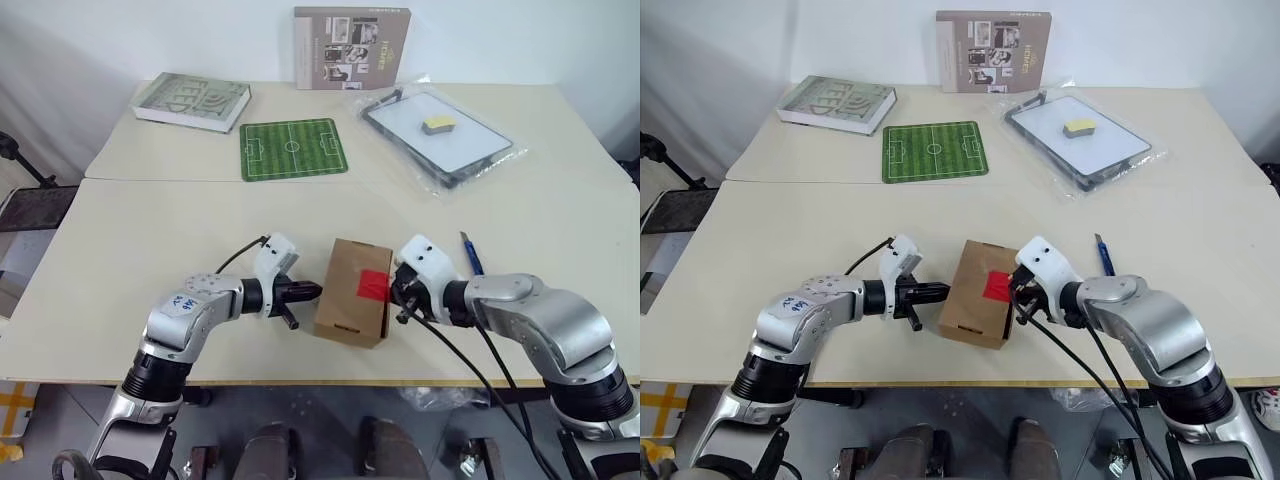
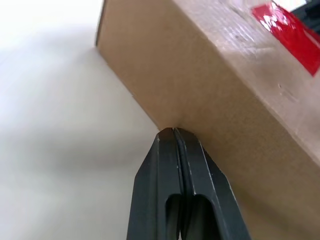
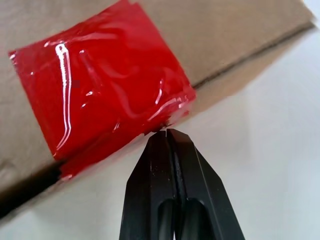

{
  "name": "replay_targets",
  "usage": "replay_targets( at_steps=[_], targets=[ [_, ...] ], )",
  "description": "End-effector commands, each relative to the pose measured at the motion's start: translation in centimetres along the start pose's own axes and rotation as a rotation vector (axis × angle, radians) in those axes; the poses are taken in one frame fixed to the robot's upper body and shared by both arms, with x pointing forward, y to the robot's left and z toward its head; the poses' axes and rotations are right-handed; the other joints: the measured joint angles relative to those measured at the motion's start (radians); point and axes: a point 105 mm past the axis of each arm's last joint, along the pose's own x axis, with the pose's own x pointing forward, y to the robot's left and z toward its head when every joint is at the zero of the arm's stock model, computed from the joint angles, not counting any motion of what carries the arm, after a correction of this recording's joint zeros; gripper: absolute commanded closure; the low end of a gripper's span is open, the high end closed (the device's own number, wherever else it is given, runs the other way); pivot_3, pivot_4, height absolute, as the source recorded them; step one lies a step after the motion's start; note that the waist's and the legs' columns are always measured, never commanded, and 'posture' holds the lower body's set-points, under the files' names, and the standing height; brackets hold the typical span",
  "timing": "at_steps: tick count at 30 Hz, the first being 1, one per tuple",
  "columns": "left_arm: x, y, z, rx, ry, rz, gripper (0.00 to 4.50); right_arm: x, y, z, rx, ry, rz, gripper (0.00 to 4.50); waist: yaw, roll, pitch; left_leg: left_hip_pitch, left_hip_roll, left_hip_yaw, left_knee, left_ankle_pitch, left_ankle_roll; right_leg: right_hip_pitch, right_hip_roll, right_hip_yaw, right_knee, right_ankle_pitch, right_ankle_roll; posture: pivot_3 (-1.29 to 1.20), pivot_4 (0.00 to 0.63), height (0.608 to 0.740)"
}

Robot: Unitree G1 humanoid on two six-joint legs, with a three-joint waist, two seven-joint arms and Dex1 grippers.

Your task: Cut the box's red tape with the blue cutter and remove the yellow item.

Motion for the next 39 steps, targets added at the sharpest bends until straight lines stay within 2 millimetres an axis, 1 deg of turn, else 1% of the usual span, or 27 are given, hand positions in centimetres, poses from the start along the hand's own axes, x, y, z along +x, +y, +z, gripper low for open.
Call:
replay_targets(
  at_steps=[1, 2, 4, 5, 7, 9, 10, 11, 13, 15, 17, 18, 19, 22, 25, 28, 33, 39],
  targets=[
    [-0.4, -1.2, 0.2, 0.026, -0.012, -0.043, 4.50, -0.5, 0.2, 0.2, -0.061, -0.015, 0.002, 4.46, 0.000, 0.000, 0.000, 0.000, 0.000, 0.000, 0.000, 0.000, 0.000, 0.000, 0.000, 0.000, 0.000, 0.000, 0.000, 0.00, 0.150, 0.740],
    [-1.0, -0.8, 0.0, 0.023, -0.009, -0.028, 4.50, -1.0, -0.9, 0.1, -0.064, -0.012, -0.057, 4.46, 0.000, 0.000, 0.000, 0.000, 0.000, 0.000, 0.000, 0.000, 0.000, 0.000, 0.000, 0.000, 0.000, 0.000, 0.000, 0.00, 0.150, 0.740],
    [-2.0, -0.3, -0.2, 0.017, -0.008, -0.009, 4.50, -1.7, -2.5, -0.1, -0.066, -0.010, -0.136, 4.46, 0.000, 0.000, 0.000, 0.000, 0.000, 0.000, 0.000, 0.000, 0.000, 0.000, 0.000, 0.000, 0.000, 0.000, 0.000, 0.00, 0.150, 0.740],
    [-2.6, 0.0, -0.3, 0.012, -0.010, -0.010, 4.50, -2.5, -3.6, 0.2, -0.057, -0.027, -0.188, 4.30, 0.000, 0.000, 0.000, 0.000, 0.000, 0.000, 0.000, 0.000, 0.000, 0.000, 0.000, 0.000, 0.000, 0.000, 0.000, 0.00, 0.150, 0.740],
    [-3.4, -0.1, -0.1, 0.013, -0.022, -0.037, 4.50, -3.9, -4.5, 0.7, -0.037, -0.052, -0.224, 3.91, 0.000, 0.000, 0.000, 0.000, 0.000, 0.000, 0.000, 0.000, 0.000, -0.001, 0.000, 0.000, 0.000, 0.000, 0.000, 0.00, 0.150, 0.740],
    [-3.7, -1.9, 0.7, 0.015, -0.056, -0.140, 4.50, -5.3, -4.5, 1.9, -0.008, -0.116, -0.228, 3.33, 0.001, 0.000, 0.000, -0.001, 0.000, 0.000, 0.000, 0.000, 0.000, -0.001, 0.000, 0.000, 0.000, 0.000, 0.000, 0.00, 0.150, 0.740],
    [-3.8, -2.6, 1.0, 0.013, -0.065, -0.175, 4.50, -5.7, -4.4, 2.3, 0.003, -0.138, -0.230, 2.92, 0.002, 0.000, 0.000, -0.001, 0.001, 0.000, 0.000, 0.000, 0.000, -0.001, 0.000, 0.000, -0.001, 0.000, 0.000, 0.00, 0.150, 0.740],
    [-3.9, -3.4, 1.5, 0.019, -0.091, -0.216, 4.50, -6.2, -4.3, 2.6, 0.011, -0.159, -0.226, 2.61, 0.003, 0.000, 0.000, -0.001, 0.001, 0.000, 0.000, 0.000, 0.000, -0.001, 0.000, 0.000, -0.001, 0.000, 0.000, 0.00, 0.150, 0.740],
    [-4.1, -4.6, 3.1, 0.026, -0.160, -0.272, 4.50, -7.1, -3.6, 3.2, 0.020, -0.192, -0.211, 1.91, 0.003, 0.000, 0.000, -0.001, 0.001, 0.000, 0.000, -0.001, -0.001, -0.001, 0.000, 0.000, -0.001, 0.000, 0.000, 0.00, 0.150, 0.740],
    [-4.2, -5.0, 4.9, 0.034, -0.244, -0.289, 4.50, -7.6, -2.9, 3.6, 0.042, -0.216, -0.195, 1.15, 0.003, 0.000, 0.000, -0.002, 0.001, -0.001, 0.000, -0.002, -0.001, -0.001, 0.000, 0.000, -0.002, 0.000, 0.000, 0.00, 0.150, 0.740],
    [-4.3, -5.0, 5.9, 0.026, -0.286, -0.294, 4.50, -7.7, -2.4, 3.8, 0.059, -0.233, -0.182, 0.40, 0.002, 0.000, 0.000, -0.002, 0.001, -0.001, 0.000, -0.002, -0.001, -0.001, 0.000, 0.000, -0.002, 0.000, 0.000, 0.00, 0.150, 0.740],
    [-4.2, -5.0, 6.4, 0.034, -0.302, -0.294, 4.50, -7.6, -2.1, 3.8, 0.069, -0.234, -0.178, 0.12, 0.002, 0.000, 0.000, -0.001, 0.001, -0.001, 0.000, -0.002, -0.001, -0.001, 0.000, 0.000, -0.002, 0.000, 0.000, 0.00, 0.150, 0.740],
    [-4.0, -4.9, 6.7, 0.054, -0.302, -0.291, 4.50, -7.4, -1.9, 3.6, 0.082, -0.229, -0.177, 0.03, 0.002, 0.000, 0.000, -0.001, 0.001, 0.000, 0.000, -0.002, -0.001, 0.000, 0.000, 0.000, -0.001, 0.000, 0.000, 0.00, 0.150, 0.740],
    [-2.5, -4.4, 7.0, 0.105, -0.274, -0.278, 4.50, -6.3, -1.2, 2.9, 0.110, -0.214, -0.179, 0.03, 0.002, 0.000, 0.000, -0.001, 0.000, 0.000, 0.000, -0.002, -0.001, -0.001, 0.000, 0.000, -0.001, 0.000, 0.000, 0.00, 0.150, 0.740],
    [-0.7, -3.8, 5.7, 0.162, -0.193, -0.272, 4.50, -5.5, -0.9, 2.0, 0.127, -0.181, -0.191, 0.03, 0.002, 0.000, 0.000, -0.001, -0.003, 0.001, 0.000, -0.002, -0.001, -0.001, 0.001, 0.000, -0.002, 0.000, 0.000, 0.00, 0.150, 0.740],
    [0.4, -3.2, 4.5, 0.225, -0.119, -0.259, 4.50, -5.1, -0.4, 1.4, 0.116, -0.147, -0.183, 0.03, 0.002, 0.000, 0.000, -0.001, -0.004, 0.001, -0.001, -0.002, 0.000, -0.001, 0.001, 0.000, -0.003, 0.000, 0.000, 0.00, 0.150, 0.740],
    [0.9, -2.0, 3.8, 0.326, -0.046, -0.235, 4.50, -5.0, -0.3, 0.8, 0.115, -0.126, -0.188, 0.03, 0.001, 0.000, 0.000, -0.001, -0.003, 0.002, -0.001, -0.002, 0.000, -0.001, 0.001, -0.001, -0.003, 0.000, 0.000, 0.00, 0.150, 0.740],
    [0.9, -2.0, 2.9, 0.393, 0.034, -0.259, 4.50, -5.0, 0.0, 0.2, 0.096, -0.084, -0.168, 0.03, 0.001, 0.000, 0.000, -0.001, -0.001, 0.001, -0.001, -0.002, 0.000, -0.001, 0.001, -0.001, -0.004, 0.000, 0.000, 0.00, 0.150, 0.740]
  ],
)
